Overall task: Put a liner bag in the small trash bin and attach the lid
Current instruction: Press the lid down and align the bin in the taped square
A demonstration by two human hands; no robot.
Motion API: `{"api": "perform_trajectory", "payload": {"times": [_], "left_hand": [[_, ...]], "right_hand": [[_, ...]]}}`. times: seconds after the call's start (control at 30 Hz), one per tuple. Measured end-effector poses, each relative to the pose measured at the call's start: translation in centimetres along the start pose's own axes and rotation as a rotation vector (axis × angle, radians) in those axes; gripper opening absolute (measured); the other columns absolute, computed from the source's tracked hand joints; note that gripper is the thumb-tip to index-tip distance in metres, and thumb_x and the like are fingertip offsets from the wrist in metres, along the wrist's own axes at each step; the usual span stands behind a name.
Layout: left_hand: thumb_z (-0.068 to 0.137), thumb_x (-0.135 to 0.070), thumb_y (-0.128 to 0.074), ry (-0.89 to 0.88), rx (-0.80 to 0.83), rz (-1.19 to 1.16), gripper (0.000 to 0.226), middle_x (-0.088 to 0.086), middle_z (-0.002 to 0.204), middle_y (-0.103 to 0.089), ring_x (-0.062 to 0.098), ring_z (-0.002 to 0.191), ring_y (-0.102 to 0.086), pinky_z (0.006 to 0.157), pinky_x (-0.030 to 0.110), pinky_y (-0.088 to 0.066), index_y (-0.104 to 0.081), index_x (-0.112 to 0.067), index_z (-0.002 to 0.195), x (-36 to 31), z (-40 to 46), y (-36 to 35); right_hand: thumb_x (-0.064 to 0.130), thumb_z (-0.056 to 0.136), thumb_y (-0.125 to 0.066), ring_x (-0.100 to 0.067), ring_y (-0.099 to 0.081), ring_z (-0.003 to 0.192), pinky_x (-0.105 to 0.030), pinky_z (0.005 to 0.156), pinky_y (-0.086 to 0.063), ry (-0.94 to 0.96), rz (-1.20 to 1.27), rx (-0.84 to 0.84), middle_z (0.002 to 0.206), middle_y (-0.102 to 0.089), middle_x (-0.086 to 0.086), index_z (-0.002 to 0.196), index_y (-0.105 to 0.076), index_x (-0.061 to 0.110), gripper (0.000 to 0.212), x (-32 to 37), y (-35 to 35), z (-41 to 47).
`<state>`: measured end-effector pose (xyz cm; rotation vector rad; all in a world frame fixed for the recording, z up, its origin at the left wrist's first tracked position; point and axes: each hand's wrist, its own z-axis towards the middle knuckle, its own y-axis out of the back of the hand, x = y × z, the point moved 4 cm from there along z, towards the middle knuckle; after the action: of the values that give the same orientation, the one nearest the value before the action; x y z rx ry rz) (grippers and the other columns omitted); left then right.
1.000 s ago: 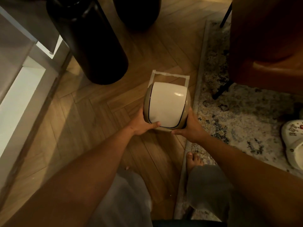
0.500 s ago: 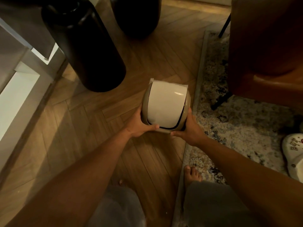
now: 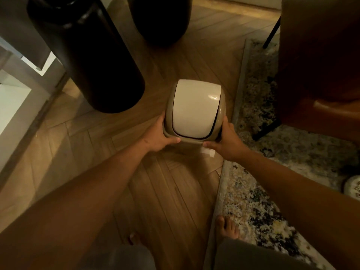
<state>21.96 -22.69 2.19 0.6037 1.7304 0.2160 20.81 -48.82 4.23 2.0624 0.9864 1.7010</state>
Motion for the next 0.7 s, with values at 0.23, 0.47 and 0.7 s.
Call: {"api": "perform_trajectory", "payload": {"times": [0.23, 0.47, 0.7], "left_hand": [[0.066, -0.031, -0.090, 0.017, 0.007, 0.014, 0.121, -0.001, 0.156, -0.035, 0.009, 0.138, -0.032, 0.111, 0.027, -0.031, -0.012, -0.027, 0.158, -1.3, 5.7, 1.0], [0.070, -0.025, -0.088, 0.031, 0.002, 0.045, 0.123, 0.005, 0.161, -0.024, 0.024, 0.146, -0.024, 0.101, 0.026, -0.025, -0.002, -0.023, 0.157, -4.0, 11.2, 0.5], [0.070, -0.027, -0.088, 0.042, 0.015, 0.070, 0.126, 0.007, 0.161, -0.023, 0.025, 0.146, -0.024, 0.112, 0.033, -0.024, 0.003, -0.020, 0.157, -4.9, 13.4, -0.3]], "right_hand": [[0.021, 0.072, -0.091, -0.024, -0.035, 0.147, -0.049, 0.118, -0.035, 0.064, 0.093, -0.004, 0.157, -0.036, -0.009, 0.161, -0.010, 0.017, 0.121, 0.1, 1.9, 5.4], [-0.004, 0.084, -0.077, -0.013, -0.036, 0.145, -0.042, 0.119, -0.035, 0.041, 0.238, 0.028, 0.160, -0.034, -0.002, 0.161, 0.008, 0.012, 0.116, -0.7, 4.6, 8.8], [-0.003, 0.088, -0.074, -0.017, -0.039, 0.144, -0.046, 0.112, -0.044, 0.005, 0.291, 0.074, 0.160, -0.036, -0.003, 0.162, 0.010, 0.024, 0.115, -2.2, 6.4, 10.5]]}}
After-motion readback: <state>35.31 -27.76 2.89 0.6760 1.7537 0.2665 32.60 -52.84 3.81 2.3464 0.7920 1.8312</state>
